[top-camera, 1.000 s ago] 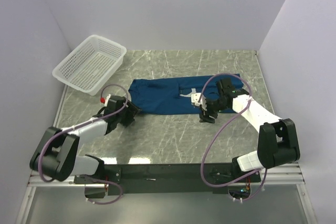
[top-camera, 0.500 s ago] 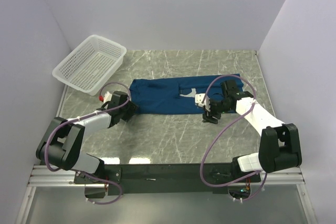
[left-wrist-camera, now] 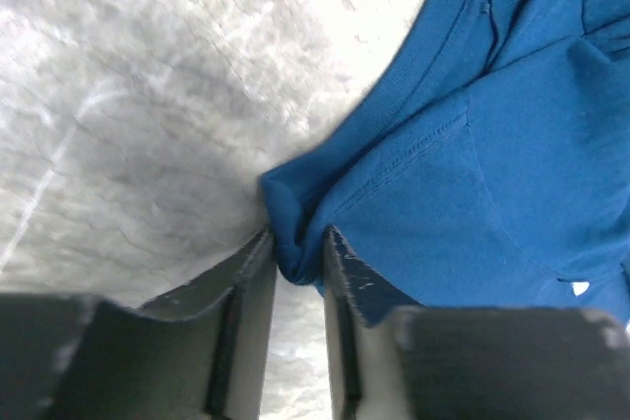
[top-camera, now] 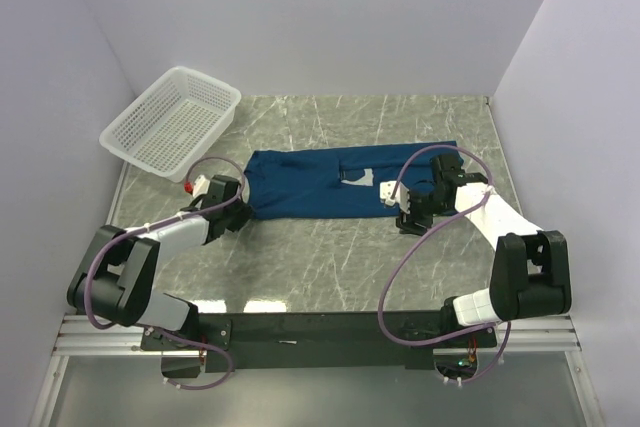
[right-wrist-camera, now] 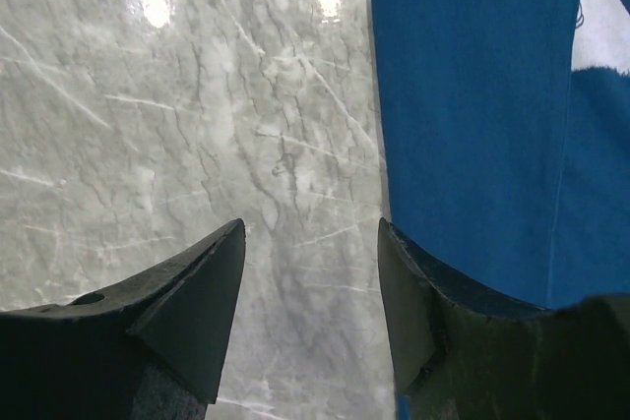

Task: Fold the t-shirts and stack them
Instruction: Fold the tshirt

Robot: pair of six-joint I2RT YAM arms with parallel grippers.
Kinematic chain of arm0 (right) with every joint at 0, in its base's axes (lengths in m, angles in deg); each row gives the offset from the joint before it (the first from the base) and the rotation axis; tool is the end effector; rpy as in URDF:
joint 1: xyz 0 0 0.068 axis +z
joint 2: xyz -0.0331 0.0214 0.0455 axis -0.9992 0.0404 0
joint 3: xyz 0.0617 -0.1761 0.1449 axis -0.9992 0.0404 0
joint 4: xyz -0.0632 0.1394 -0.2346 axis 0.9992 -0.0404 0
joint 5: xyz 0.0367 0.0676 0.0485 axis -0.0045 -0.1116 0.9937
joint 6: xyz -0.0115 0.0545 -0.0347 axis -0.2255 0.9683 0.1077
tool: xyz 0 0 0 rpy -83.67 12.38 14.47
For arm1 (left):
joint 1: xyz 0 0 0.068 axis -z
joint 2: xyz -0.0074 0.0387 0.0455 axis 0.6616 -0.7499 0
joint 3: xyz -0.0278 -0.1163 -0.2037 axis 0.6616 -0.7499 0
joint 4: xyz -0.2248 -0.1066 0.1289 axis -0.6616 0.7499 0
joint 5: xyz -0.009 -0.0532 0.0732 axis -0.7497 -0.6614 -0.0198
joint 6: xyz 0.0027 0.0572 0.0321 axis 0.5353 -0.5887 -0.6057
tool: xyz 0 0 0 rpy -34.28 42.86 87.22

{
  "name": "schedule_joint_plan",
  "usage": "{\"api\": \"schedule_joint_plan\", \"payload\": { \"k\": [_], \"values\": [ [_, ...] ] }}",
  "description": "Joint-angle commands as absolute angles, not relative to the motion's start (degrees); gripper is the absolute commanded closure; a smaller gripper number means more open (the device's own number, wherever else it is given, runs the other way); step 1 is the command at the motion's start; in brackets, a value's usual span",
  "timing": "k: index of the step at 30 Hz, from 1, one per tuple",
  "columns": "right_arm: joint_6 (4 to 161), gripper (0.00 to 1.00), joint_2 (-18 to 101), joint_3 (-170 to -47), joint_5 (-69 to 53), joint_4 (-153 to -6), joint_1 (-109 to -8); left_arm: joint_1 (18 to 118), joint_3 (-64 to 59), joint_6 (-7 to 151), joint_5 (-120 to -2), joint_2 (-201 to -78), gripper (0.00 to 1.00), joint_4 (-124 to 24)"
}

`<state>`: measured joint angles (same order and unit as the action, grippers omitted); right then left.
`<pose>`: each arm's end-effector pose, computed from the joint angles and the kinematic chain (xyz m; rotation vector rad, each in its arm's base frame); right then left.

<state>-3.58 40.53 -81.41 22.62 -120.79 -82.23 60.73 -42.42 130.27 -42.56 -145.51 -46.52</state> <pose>0.2676 0.0575 0.1385 -1.7661 1.7480 0.4651 0.2711 -0.0854 0.0801 -1.1392 2.2133 -0.4752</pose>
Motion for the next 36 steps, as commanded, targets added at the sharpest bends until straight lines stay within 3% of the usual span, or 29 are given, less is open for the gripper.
{"api": "schedule_joint_plan", "payload": {
  "k": [1,11,32,35,36],
  "values": [
    [-6.33,0.37,39.84,-82.84,21.24,-122.10,-82.41,59.44,-42.82,125.74,-41.19,-147.24,0.70,-44.35],
    [-19.96,0.37,40.19,-79.33,14.39,-119.65,-82.24,57.33,-42.46,118.54,-44.53,-149.09,0.72,-50.23],
    [-14.51,0.46,50.56,-80.20,3.31,-105.75,-80.22,55.40,-43.08,113.25,-51.66,-149.18,0.75,-55.42],
    [-14.95,0.54,51.96,-80.21,1.90,-105.23,-80.13,55.31,-43.17,113.08,-52.09,-149.44,0.75,-55.60],
    [-15.39,0.65,52.23,-80.03,1.02,-105.40,-80.13,55.22,-43.17,112.99,-52.18,-149.36,0.76,-55.60]
  ]
}}
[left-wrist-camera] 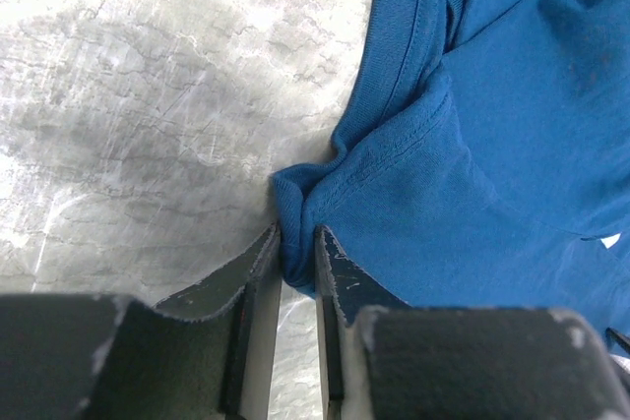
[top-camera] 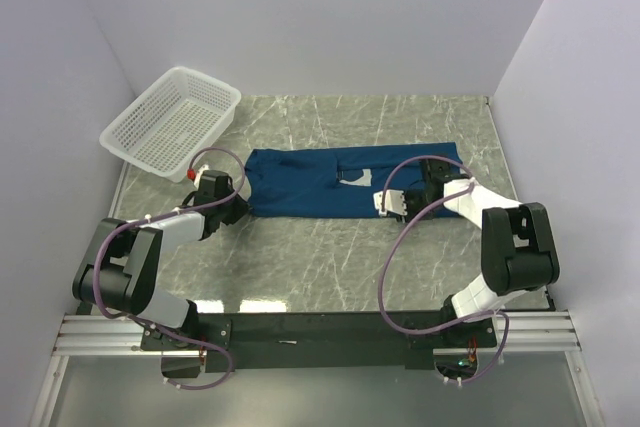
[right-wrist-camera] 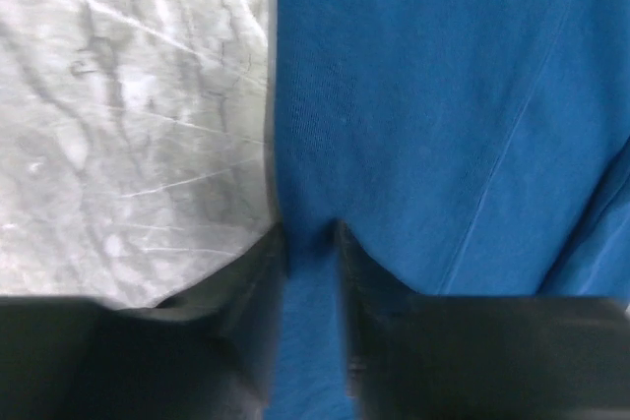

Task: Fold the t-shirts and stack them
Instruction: Fold the tshirt

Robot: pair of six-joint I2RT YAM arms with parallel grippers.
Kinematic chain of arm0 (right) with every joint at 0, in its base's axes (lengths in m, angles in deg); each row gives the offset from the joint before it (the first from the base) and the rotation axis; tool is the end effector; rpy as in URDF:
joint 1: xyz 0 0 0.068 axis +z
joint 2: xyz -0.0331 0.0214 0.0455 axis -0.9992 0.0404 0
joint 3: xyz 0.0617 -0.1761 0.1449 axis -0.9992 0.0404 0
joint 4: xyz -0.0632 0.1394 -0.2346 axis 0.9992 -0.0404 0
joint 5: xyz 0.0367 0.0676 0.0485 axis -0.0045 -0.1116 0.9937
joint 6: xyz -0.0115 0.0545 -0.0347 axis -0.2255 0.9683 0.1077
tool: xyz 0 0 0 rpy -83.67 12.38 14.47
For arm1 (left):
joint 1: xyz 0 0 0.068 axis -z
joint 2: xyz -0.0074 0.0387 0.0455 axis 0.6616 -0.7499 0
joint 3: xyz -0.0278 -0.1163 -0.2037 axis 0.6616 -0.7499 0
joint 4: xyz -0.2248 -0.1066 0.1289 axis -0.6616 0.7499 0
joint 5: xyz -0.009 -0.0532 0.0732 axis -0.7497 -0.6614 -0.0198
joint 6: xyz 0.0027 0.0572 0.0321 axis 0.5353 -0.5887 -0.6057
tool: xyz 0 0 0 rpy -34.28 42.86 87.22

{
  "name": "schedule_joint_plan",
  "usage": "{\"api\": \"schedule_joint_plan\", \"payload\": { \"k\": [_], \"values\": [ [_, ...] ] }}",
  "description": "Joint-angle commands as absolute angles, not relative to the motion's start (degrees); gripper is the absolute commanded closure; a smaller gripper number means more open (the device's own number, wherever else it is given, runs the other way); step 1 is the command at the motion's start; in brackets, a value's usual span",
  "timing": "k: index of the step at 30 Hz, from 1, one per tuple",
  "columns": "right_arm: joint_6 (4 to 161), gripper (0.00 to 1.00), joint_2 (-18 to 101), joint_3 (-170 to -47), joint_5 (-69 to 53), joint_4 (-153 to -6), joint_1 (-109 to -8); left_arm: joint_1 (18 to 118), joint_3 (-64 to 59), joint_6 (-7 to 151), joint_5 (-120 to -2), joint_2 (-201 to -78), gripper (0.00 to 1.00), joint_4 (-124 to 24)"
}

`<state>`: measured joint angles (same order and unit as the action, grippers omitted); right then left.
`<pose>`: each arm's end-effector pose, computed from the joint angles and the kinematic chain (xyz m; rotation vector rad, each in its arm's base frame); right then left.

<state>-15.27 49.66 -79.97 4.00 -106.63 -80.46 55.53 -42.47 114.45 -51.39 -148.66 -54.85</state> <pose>0.2923 0.0543 0.0907 -2.0643 1.6777 0.0220 0.2873 -0.0711 0.0766 -0.8446 2.2760 -0.5399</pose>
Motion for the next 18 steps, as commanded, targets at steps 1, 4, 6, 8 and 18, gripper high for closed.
{"api": "schedule_joint_plan", "payload": {
  "k": [1,4,6,8,18],
  "values": [
    [-15.65,0.70,52.41,-79.94,0.67,-105.57,-80.13,55.22,-43.17,112.99,-52.27,-149.44,0.76,-55.77],
    [-17.06,0.91,51.27,-78.19,0.66,-105.40,-80.13,55.04,-42.82,112.73,-52.18,-149.79,0.79,-55.86],
    [-18.28,1.00,49.60,-76.96,1.36,-106.54,-80.13,54.87,-42.29,112.20,-52.97,-150.32,0.80,-55.34],
    [-19.78,1.00,46.72,-75.73,1.72,-110.05,-80.13,54.69,-42.02,111.50,-53.15,-150.59,0.81,-54.90],
    [-32.26,1.00,25.44,-66.50,2.77,-131.58,-79.25,53.81,-43.34,110.09,-54.03,-150.06,0.82,-53.58]
  ]
}}
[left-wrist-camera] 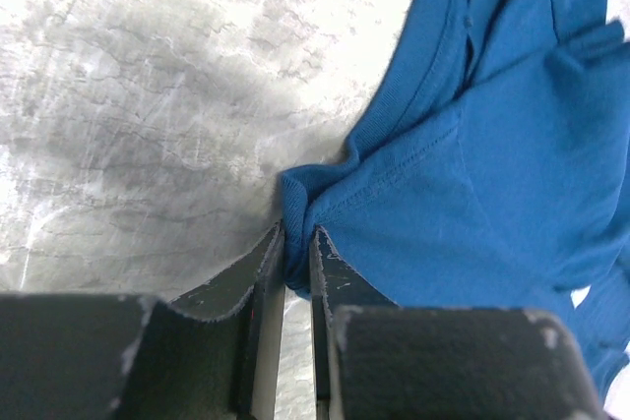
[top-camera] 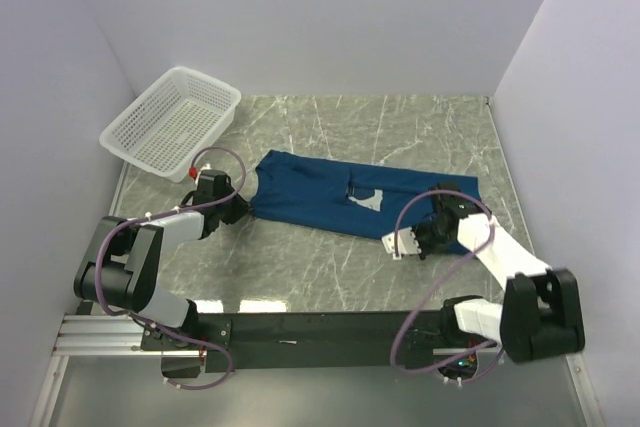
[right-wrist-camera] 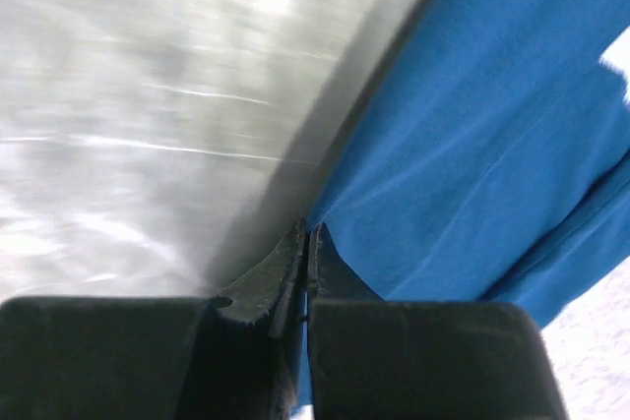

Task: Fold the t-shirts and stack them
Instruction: Fold the tshirt

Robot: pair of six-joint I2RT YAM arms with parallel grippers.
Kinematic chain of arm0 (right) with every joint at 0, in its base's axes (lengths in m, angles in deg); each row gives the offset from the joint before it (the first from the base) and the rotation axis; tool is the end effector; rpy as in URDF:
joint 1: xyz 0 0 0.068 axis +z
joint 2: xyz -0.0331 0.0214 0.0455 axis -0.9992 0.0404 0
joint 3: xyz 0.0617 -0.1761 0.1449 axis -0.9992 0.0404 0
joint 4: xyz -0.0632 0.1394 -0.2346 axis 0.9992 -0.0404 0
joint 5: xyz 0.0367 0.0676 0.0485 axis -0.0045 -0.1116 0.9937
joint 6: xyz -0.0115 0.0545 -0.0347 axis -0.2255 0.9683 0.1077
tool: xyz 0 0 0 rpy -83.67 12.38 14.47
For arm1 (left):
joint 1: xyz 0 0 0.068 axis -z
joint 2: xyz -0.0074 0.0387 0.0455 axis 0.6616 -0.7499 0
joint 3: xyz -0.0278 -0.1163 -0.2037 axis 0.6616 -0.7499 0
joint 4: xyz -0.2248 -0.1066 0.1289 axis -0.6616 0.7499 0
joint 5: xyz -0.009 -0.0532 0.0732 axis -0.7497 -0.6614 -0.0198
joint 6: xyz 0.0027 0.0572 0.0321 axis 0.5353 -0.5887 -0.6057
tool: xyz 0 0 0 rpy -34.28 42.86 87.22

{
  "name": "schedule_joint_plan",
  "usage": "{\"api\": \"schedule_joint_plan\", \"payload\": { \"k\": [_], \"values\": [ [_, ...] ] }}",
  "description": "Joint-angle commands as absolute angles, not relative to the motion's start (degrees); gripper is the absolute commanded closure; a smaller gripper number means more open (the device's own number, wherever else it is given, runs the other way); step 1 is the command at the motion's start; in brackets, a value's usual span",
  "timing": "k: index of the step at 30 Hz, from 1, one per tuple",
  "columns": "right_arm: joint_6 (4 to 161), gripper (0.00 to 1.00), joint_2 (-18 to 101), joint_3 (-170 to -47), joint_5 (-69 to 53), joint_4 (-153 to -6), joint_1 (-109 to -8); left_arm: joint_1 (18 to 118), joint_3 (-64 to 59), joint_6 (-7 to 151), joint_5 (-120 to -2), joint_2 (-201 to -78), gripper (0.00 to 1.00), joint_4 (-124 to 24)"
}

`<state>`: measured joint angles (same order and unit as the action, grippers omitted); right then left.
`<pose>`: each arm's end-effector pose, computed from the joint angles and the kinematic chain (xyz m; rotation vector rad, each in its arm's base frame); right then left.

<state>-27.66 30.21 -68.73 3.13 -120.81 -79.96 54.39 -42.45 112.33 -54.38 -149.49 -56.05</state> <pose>0.2219 0.0466 0.1084 -2.2915 1.5014 0.0468 0.2894 -0.0683 0.0746 -0.8010 2.2938 -0.5747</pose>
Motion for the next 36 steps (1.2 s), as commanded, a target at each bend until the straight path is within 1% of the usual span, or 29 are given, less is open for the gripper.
{"api": "schedule_joint_plan", "payload": {
  "k": [1,2,3,5,6,7,8,9,10,11,12,13,14,15,16,17,18,19,20,22,23,27,32,36],
  "values": [
    [-32.18,0.96,24.21,-65.80,3.03,-132.29,-78.90,53.73,-43.34,110.00,-53.94,-150.06,0.82,-53.49],
    [-31.92,0.90,22.11,-64.92,3.73,-133.51,-78.38,53.64,-43.17,109.92,-54.20,-150.32,0.81,-53.49],
    [-30.96,0.73,21.39,-64.83,5.74,-134.05,-78.20,53.55,-42.99,109.83,-54.38,-150.50,0.81,-53.58],
    [-28.15,0.57,20.33,-67.18,8.73,-134.67,-78.11,53.46,-42.03,108.86,-55.34,-150.85,0.79,-54.01],
    [-21.43,0.52,20.68,-68.94,12.58,-133.89,-78.11,53.29,-41.76,108.25,-57.70,-151.02,0.77,-54.36],
    [-17.45,0.50,21.55,-73.65,14.01,-133.27,-78.11,53.20,-41.50,107.29,-58.76,-150.94,0.75,-54.98],
    [-7.32,0.49,24.52,-76.49,15.07,-130.74,-78.45,53.20,-41.23,106.84,-59.47,-149.89,0.71,-55.42],
    [-1.21,0.48,26.55,-79.47,16.38,-128.63,-78.55,53.11,-41.15,106.32,-59.83,-148.93,0.64,-55.68],
    [3.63,0.47,29.01,-85.77,17.27,-126.34,-78.89,53.20,-41.32,105.70,-59.74,-147.52,0.60,-55.86],
    [11.17,0.45,34.77,-89.05,18.84,-125.88,-79.59,53.11,-42.02,105.43,-59.31,-143.77,0.56,-56.56],
    [14.46,0.43,38.14,-92.39,20.42,-125.79,-80.99,53.11,-42.46,105.17,-58.87,-141.56,0.52,-56.83],
    [17.36,0.41,41.48,-95.64,24.70,-126.05,-81.53,53.11,-42.98,104.65,-57.73,-139.10,0.31,-56.92],
    [24.09,0.40,48.21,-101.76,26.57,-126.14,-81.97,53.11,-43.86,103.68,-56.94,-133.94,0.27,-56.92],
    [27.12,0.36,51.67,-104.70,28.07,-126.14,-82.24,53.11,-44.13,103.15,-56.06,-131.36,0.24,-56.31],
    [31.06,0.36,54.84,-107.34,29.04,-125.53,-82.15,53.11,-44.48,102.45,-53.70,-128.73,0.19,-55.60],
    [37.72,0.36,60.61,-111.97,30.10,-124.05,-82.06,53.11,-44.83,102.18,-52.90,-123.65,0.16,-54.90],
    [40.57,0.36,63.37,-114.37,30.02,-123.60,-82.15,53.20,-45.01,102.01,-52.54,-121.25,0.14,-54.20],
    [42.77,0.36,66.01,-116.83,29.85,-123.42,-81.80,53.11,-45.10,102.44,-49.93,-118.88,0.05,-51.49],
    [45.93,0.36,70.56,-121.12,29.15,-122.81,-81.80,53.11,-45.19,102.97,-47.11,-114.42,0.01,-49.99],
    [47.79,0.36,74.19,-124.66,27.92,-122.19,-81.45,53.11,-45.80,103.67,-46.12,-110.18,0.01,-47.96],
    [49.11,0.36,76.82,-127.29,26.87,-121.49,-81.27,53.20,-46.76,104.72,-46.64,-106.15,0.01,-45.78],
    [49.65,0.36,83.42,-134.86,24.14,-124.73,-81.18,53.11,-49.84,107.71,-50.68,-97.95,0.00,-41.89],
    [48.08,0.36,86.94,-137.50,22.90,-127.01,-80.39,53.02,-54.76,112.19,-54.02,-89.52,0.01,-38.38],
    [45.87,0.38,89.67,-139.53,23.16,-131.24,-79.43,53.02,-56.70,114.83,-55.87,-86.61,0.01,-37.49]
  ]
}}
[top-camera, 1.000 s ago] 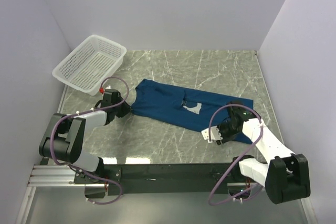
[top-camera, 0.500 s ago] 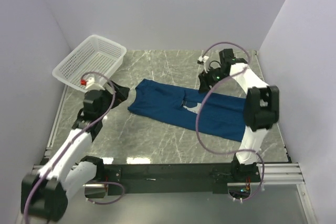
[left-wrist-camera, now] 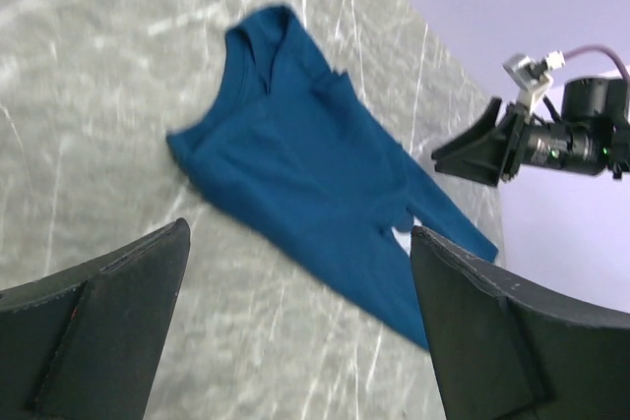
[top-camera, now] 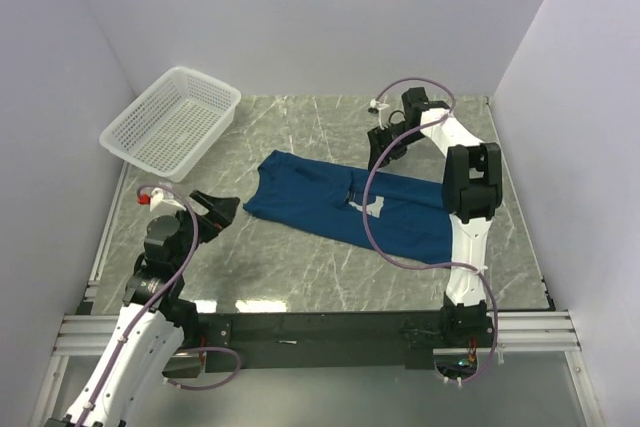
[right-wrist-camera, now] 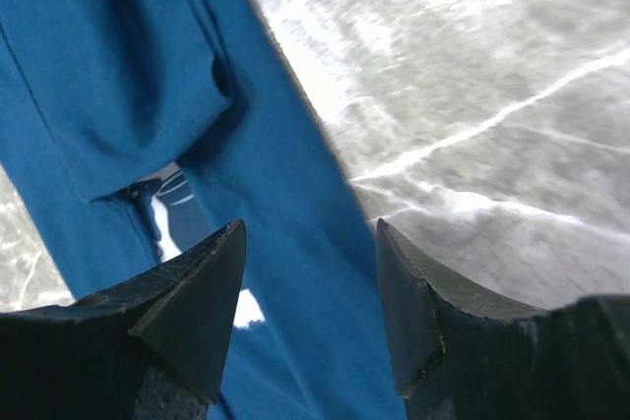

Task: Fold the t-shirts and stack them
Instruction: Fold the tshirt

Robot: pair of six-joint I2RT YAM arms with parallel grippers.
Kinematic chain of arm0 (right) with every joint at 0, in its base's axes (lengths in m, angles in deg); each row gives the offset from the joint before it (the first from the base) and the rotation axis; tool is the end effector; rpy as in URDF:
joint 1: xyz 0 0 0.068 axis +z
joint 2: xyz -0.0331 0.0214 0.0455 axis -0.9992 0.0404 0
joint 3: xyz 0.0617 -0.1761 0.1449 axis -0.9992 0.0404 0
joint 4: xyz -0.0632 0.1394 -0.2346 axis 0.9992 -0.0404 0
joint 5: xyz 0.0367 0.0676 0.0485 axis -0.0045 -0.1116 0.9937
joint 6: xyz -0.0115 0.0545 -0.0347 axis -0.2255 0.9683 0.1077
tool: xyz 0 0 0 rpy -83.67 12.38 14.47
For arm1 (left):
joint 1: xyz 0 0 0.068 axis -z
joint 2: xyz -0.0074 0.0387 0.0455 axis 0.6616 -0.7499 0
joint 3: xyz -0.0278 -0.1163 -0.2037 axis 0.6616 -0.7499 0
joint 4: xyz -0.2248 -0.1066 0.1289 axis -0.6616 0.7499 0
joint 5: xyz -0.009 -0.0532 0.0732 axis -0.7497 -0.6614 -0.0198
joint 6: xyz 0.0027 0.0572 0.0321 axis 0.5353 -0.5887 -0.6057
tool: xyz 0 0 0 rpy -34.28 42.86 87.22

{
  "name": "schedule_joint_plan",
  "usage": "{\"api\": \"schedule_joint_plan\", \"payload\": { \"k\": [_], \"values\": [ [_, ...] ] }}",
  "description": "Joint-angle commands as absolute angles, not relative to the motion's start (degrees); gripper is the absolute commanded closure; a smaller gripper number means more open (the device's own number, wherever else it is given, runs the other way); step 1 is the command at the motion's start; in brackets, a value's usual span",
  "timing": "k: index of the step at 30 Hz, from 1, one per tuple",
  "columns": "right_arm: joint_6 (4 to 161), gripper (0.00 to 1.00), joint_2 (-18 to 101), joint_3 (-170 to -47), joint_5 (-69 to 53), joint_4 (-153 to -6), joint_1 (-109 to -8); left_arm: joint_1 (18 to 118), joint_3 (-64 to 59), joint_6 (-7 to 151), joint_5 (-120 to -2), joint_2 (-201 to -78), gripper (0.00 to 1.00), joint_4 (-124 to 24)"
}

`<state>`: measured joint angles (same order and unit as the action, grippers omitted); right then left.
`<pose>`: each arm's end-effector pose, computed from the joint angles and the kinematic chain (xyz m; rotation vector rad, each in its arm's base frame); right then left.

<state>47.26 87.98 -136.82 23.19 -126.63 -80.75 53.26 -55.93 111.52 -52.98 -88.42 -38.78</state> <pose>0.4546 0.0877 0.1321 -0.9309 2.4201 0.8088 0.2004 -0.0423 0.2089 -0.6371 1.7839 -0.7731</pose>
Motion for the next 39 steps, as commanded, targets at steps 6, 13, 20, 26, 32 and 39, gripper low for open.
{"api": "schedule_joint_plan", "payload": {
  "k": [6,13,20,26,32,39],
  "values": [
    [45.17,0.39,91.52,-139.79,21.94,-133.17,-78.20,53.11,-57.05,116.42,-58.25,-86.51,0.01,-37.49],
    [46.22,0.45,92.75,-140.23,21.85,-133.00,-77.67,53.11,-56.17,116.68,-59.48,-87.13,0.00,-37.23],
    [47.89,0.79,94.33,-143.04,22.28,-132.65,-77.67,53.11,-56.96,117.65,-60.18,-85.99,0.01,-36.96],
    [52.53,1.00,94.69,-145.42,22.38,-130.20,-79.50,53.11,-57.67,118.44,-61.59,-87.04,0.02,-38.54],
    [60.27,1.00,94.25,-147.17,19.92,-125.62,-84.87,53.11,-58.20,119.67,-63.78,-90.98,0.03,-42.76],
    [58.44,0.69,94.43,-149.03,20.17,-129.04,-87.42,53.11,-56.44,118.27,-66.68,-99.60,0.04,-47.34]
  ]
}}
